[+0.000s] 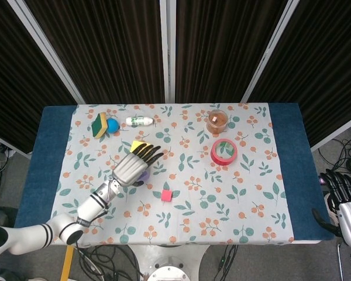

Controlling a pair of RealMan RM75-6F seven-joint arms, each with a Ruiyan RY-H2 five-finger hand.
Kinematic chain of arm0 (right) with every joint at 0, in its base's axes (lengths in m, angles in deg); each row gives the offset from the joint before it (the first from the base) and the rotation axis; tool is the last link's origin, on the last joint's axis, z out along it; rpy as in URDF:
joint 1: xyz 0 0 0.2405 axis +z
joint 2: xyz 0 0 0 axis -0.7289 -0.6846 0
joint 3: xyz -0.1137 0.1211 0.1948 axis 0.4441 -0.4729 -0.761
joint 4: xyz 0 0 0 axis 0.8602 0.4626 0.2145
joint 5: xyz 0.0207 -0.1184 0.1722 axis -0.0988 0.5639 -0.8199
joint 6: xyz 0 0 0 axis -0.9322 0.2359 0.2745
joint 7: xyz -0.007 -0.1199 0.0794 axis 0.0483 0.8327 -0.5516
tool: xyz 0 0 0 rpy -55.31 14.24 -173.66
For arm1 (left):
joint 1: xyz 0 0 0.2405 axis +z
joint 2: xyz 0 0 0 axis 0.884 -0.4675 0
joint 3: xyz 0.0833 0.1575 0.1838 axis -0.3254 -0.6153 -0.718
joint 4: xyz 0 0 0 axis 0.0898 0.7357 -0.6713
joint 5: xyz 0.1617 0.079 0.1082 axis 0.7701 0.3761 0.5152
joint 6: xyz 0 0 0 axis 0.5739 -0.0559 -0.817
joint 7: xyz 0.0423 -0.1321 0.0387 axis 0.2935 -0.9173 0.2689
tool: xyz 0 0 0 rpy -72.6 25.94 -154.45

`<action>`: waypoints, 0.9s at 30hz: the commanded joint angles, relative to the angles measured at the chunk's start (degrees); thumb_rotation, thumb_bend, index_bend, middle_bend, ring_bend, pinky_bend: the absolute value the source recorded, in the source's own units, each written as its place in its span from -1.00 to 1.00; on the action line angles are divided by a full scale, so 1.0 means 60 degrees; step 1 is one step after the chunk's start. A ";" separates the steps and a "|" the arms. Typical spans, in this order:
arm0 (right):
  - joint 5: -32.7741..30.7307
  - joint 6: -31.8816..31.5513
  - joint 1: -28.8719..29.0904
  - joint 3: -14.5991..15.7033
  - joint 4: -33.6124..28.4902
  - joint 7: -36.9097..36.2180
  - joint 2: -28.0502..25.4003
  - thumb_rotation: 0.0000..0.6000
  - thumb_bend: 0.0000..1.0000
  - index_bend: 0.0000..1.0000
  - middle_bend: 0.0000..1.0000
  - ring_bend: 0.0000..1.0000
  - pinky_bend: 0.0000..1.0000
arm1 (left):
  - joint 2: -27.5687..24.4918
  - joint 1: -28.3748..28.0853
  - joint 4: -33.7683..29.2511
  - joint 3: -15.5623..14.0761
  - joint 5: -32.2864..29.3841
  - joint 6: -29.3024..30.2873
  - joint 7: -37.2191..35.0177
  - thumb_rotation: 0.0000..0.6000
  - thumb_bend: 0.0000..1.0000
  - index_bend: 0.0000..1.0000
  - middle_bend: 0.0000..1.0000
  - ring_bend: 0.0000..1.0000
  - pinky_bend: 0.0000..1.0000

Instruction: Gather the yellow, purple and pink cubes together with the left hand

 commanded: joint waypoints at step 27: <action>0.0054 -0.0230 -0.0138 -0.0035 0.0064 -0.0045 0.0059 1.00 -0.57 -1.00 -0.95 -1.00 -0.92 | 0.0867 0.0261 0.1406 -0.0175 -0.0331 -0.0014 0.1697 1.00 -1.00 -0.83 -1.00 -0.98 -0.78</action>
